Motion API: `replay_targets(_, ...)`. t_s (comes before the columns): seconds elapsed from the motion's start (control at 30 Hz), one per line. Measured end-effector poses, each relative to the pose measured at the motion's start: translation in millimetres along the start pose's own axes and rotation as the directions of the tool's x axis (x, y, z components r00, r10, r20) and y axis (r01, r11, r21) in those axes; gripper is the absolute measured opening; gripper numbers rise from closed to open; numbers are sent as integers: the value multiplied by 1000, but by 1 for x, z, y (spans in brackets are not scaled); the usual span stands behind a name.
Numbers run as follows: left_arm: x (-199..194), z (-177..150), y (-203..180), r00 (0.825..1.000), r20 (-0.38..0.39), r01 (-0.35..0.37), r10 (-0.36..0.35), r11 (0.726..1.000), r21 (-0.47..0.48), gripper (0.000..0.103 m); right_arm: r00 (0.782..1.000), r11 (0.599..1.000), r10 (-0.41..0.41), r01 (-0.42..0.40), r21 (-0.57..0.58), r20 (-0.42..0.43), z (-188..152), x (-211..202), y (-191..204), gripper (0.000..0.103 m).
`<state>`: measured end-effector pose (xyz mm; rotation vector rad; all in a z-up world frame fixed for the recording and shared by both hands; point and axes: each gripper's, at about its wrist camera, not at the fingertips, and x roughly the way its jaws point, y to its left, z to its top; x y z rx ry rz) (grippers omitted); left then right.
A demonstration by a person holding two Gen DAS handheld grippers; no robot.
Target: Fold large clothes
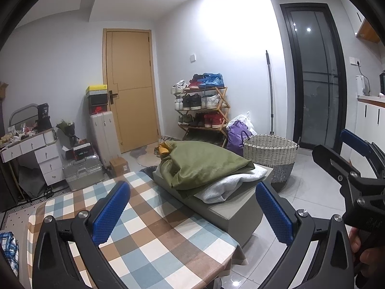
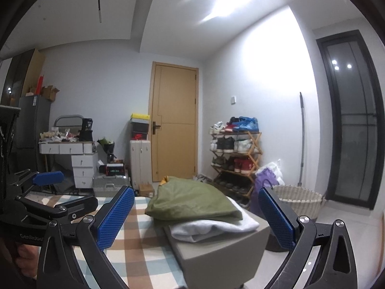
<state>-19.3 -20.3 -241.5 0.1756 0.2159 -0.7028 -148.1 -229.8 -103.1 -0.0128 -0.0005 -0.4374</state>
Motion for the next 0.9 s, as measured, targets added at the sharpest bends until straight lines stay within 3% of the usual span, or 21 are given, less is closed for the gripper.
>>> replay_targets(0.9,-1,0,0,1000,4,0,0,1000,7,102,1000,1000,15,-15,-12,3,0,2,1,103)
